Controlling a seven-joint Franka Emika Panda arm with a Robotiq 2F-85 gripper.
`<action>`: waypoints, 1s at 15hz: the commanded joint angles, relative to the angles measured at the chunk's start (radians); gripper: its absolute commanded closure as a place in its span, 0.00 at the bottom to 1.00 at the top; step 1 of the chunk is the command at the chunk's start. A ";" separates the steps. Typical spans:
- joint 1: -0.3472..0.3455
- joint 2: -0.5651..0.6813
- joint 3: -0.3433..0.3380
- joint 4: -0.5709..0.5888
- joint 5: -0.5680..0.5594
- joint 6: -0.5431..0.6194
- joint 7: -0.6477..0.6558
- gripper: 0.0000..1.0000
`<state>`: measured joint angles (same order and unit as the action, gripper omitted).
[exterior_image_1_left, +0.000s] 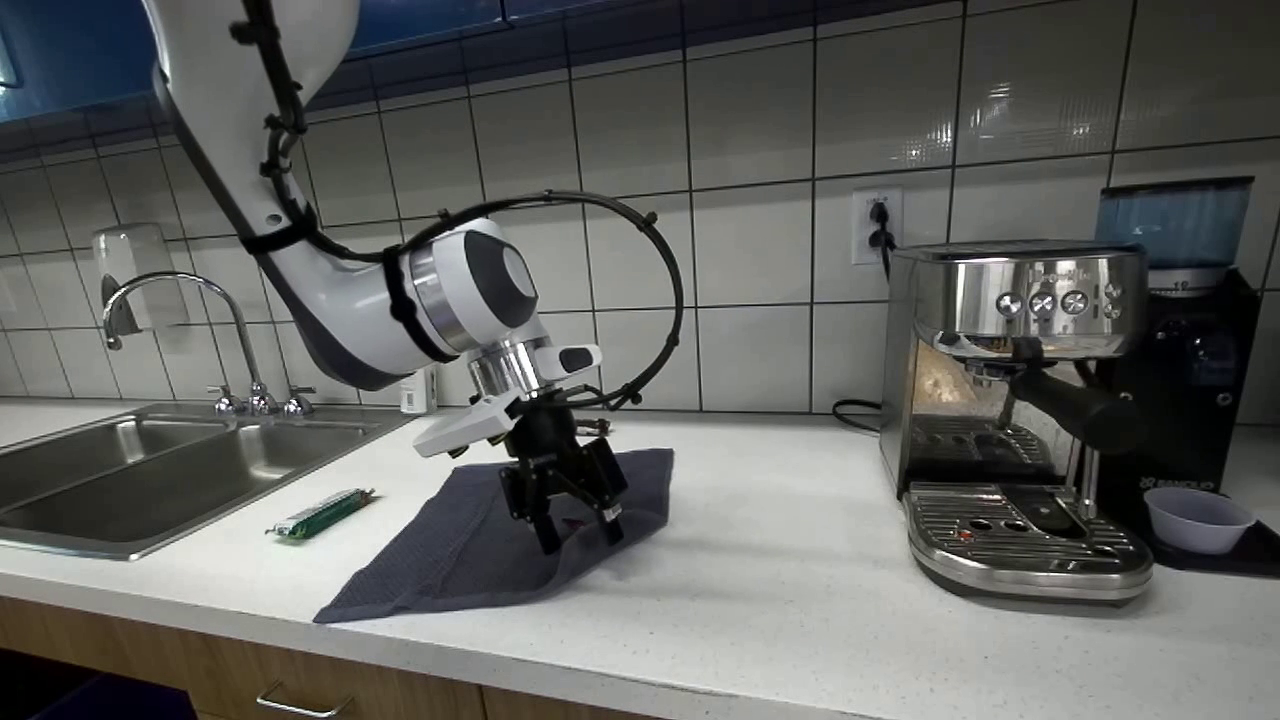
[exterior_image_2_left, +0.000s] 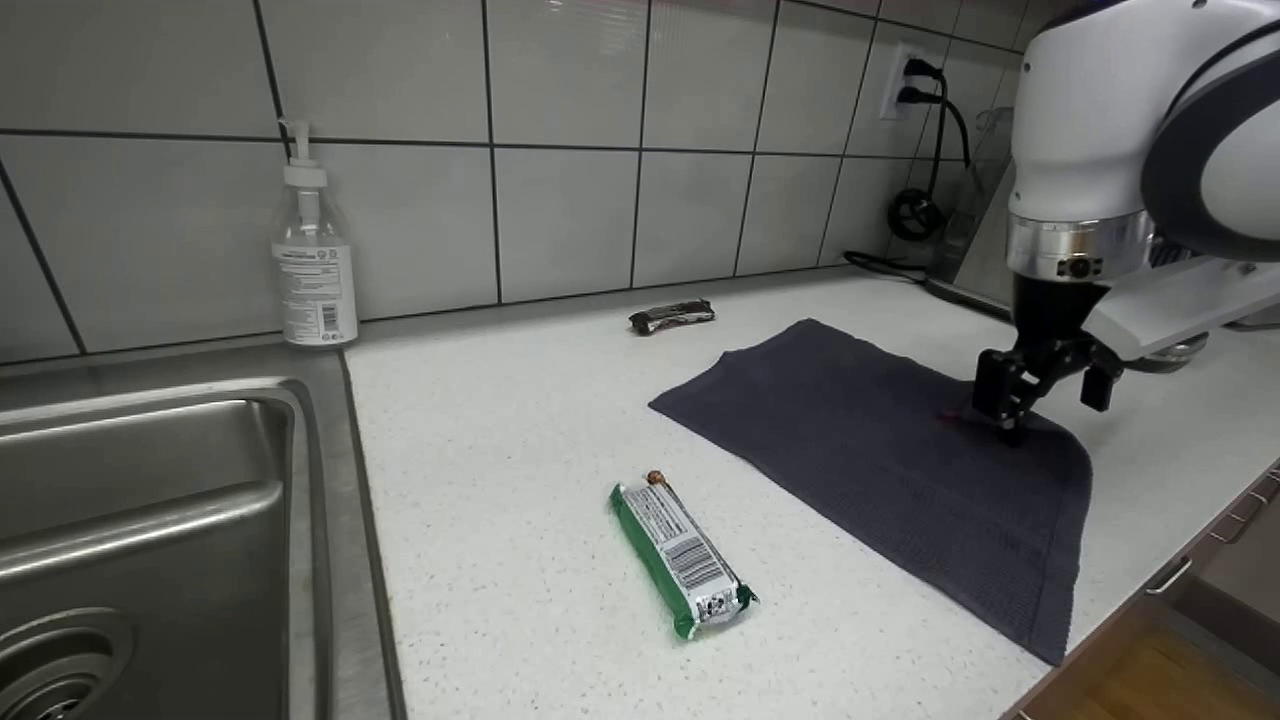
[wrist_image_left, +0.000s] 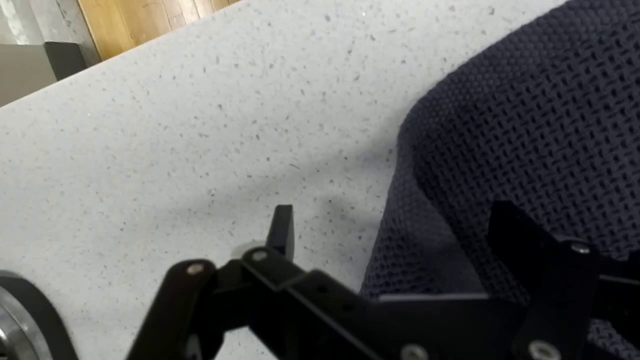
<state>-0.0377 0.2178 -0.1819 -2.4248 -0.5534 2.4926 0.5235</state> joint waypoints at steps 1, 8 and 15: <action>0.027 0.025 -0.023 0.039 -0.029 -0.038 0.040 0.00; 0.039 0.043 -0.043 0.056 -0.024 -0.041 0.045 0.00; 0.042 0.052 -0.056 0.069 -0.019 -0.045 0.048 0.00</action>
<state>-0.0120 0.2596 -0.2241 -2.3836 -0.5534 2.4843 0.5408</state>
